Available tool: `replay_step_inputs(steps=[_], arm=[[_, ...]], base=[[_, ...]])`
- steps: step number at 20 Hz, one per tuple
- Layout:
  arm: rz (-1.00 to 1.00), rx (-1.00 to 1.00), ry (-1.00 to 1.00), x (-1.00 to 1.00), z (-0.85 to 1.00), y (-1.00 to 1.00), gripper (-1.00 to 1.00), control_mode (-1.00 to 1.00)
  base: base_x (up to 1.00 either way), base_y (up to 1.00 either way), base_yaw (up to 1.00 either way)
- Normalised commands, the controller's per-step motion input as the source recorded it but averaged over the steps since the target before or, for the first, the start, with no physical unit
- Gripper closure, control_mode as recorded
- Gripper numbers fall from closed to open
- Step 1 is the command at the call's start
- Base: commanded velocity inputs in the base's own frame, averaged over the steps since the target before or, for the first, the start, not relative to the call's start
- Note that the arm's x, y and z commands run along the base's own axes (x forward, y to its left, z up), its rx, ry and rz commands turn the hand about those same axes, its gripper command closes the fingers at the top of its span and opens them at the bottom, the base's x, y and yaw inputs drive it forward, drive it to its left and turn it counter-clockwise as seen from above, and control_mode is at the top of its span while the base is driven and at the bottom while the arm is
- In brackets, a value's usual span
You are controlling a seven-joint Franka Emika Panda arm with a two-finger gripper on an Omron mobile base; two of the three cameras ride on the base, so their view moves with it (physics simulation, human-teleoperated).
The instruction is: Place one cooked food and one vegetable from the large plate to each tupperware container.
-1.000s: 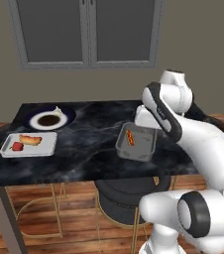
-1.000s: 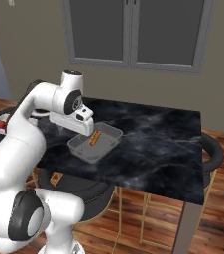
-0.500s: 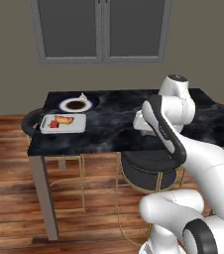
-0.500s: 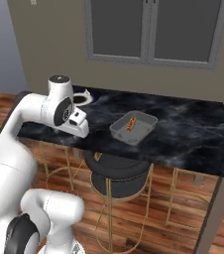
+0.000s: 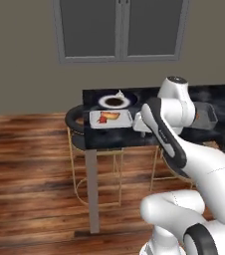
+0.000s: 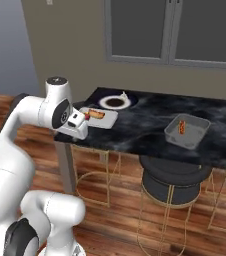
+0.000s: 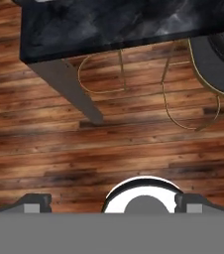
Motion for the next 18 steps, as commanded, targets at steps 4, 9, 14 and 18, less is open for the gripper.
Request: replay_step_inputs(steps=[4, 9, 14, 18], arm=[[0.00, 0.00, 0.00, 0.00, 0.00, 0.00, -1.00, 1.00], [0.00, 0.00, 0.00, 0.00, 0.00, 0.00, -1.00, 1.00], [0.00, 0.00, 0.00, 0.00, 0.00, 0.00, -1.00, 1.00], [0.00, 0.00, 0.00, 0.00, 0.00, 0.00, -1.00, 1.00]], base=[[0.11, 1.00, -0.20], [0.07, 1.00, -0.27], [0.16, 1.00, -0.31], [0.29, 1.00, -0.33]])
